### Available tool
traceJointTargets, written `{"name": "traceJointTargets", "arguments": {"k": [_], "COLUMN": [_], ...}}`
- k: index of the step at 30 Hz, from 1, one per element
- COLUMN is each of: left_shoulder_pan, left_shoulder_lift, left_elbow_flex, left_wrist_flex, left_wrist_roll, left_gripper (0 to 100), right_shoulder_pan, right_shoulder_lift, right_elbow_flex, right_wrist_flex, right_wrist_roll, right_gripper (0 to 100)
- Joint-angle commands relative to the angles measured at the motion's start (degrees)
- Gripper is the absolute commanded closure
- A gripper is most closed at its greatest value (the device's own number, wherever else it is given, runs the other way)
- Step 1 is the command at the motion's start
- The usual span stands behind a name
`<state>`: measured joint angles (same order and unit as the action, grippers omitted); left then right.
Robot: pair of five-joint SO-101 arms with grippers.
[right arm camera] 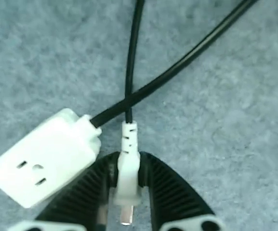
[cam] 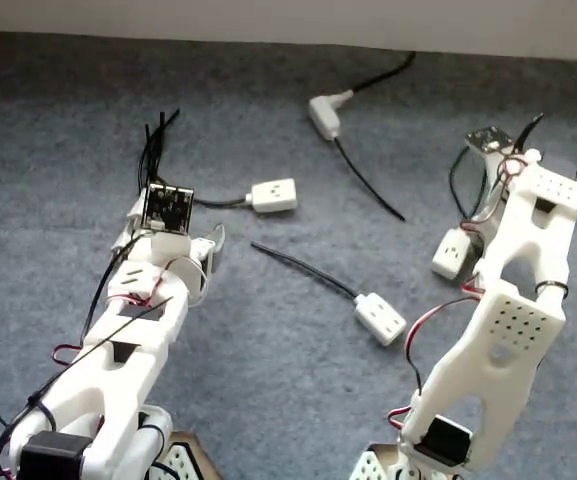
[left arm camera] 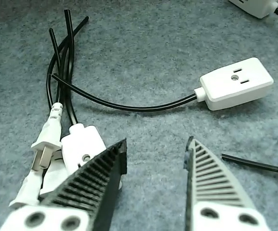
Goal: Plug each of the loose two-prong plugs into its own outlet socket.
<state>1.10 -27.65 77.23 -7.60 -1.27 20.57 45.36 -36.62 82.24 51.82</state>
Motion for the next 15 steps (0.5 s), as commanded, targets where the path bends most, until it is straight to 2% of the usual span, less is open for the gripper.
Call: {"name": "traceJointTargets", "arguments": {"k": [1,7,11,15], "left_shoulder_pan": [1.1,1.1,1.1,1.1], "left_shoulder_lift": [-1.2,-1.2,-1.2,-1.2], "left_elbow_flex": [-1.6,-1.6,-1.6,-1.6], "left_wrist_flex": [-0.6,-0.6,-0.6,-0.6], "left_wrist_roll": [0.5,0.5,0.5,0.5], "left_gripper": [79,79,79,79], "right_shoulder_pan": [-2.0,-2.9,-2.7,-3.8], "right_shoulder_lift": [-2.0,-2.0,-2.0,-2.1], "right_elbow_flex": [-8.7,-24.2,-30.1,-32.2], "right_wrist_flex": [5.7,18.9,18.9,18.9], "right_wrist_roll": [-0.1,-0.1,-3.2,-3.2], "right_gripper": [99.1,99.1,99.1,99.1]}}
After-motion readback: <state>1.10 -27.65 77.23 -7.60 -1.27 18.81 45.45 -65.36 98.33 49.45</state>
